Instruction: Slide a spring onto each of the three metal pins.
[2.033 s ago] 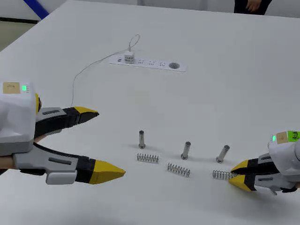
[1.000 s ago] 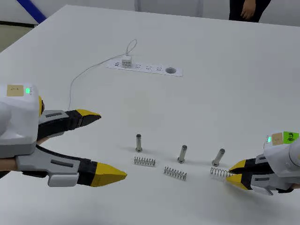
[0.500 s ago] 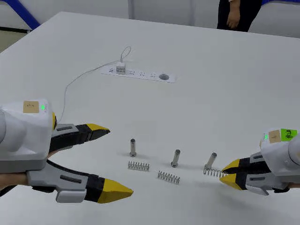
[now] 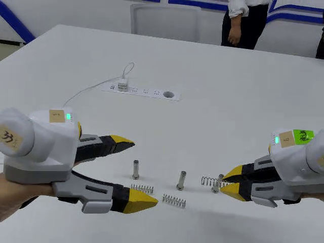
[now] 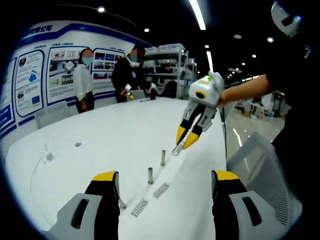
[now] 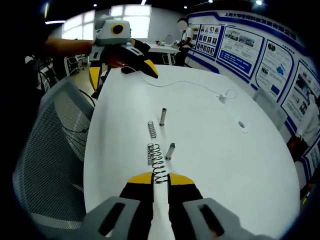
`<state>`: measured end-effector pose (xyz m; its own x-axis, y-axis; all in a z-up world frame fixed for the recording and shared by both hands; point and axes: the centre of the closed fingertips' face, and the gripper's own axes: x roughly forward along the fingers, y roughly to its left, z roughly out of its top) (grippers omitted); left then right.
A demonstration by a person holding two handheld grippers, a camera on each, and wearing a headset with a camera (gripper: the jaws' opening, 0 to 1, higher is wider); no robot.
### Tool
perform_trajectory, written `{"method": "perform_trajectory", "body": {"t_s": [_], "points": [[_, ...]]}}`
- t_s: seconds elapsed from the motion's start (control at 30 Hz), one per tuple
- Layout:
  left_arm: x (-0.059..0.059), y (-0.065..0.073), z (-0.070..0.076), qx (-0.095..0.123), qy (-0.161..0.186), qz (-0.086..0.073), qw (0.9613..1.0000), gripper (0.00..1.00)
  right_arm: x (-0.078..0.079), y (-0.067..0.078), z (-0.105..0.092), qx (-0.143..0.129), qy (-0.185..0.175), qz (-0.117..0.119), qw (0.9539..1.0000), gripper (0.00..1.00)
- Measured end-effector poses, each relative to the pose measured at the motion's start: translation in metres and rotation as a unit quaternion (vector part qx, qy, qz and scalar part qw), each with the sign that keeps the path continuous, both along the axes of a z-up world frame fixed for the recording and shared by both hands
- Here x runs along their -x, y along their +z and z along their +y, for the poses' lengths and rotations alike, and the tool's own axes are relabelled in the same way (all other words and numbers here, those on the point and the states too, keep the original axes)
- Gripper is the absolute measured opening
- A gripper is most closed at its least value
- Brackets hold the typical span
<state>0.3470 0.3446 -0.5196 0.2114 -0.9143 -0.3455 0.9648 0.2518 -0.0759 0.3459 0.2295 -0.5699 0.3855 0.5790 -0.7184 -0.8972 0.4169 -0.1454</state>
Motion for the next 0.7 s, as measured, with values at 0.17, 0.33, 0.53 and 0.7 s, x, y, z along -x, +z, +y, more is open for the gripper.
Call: {"method": "perform_trajectory", "body": {"t_s": [0.17,0.33,0.53,0.7], "points": [[0.008,-0.001,-0.012,-0.001,-0.020,-0.009,0.9997,0.70,0.006,0.013,0.013,-0.003,0.011,-0.012,0.9999,0.10],[0.012,-0.002,-0.018,0.001,-0.024,-0.024,0.9994,0.61,0.015,0.025,0.028,-0.008,0.026,-0.020,0.9994,0.10],[0.020,-0.004,-0.026,-0.004,-0.038,-0.028,0.9989,0.53,0.021,0.033,0.043,-0.013,0.038,-0.024,0.9989,0.10],[0.023,-0.009,-0.034,-0.016,-0.049,-0.037,0.9980,0.49,0.029,0.034,0.051,-0.014,0.050,-0.022,0.9984,0.10]]}}
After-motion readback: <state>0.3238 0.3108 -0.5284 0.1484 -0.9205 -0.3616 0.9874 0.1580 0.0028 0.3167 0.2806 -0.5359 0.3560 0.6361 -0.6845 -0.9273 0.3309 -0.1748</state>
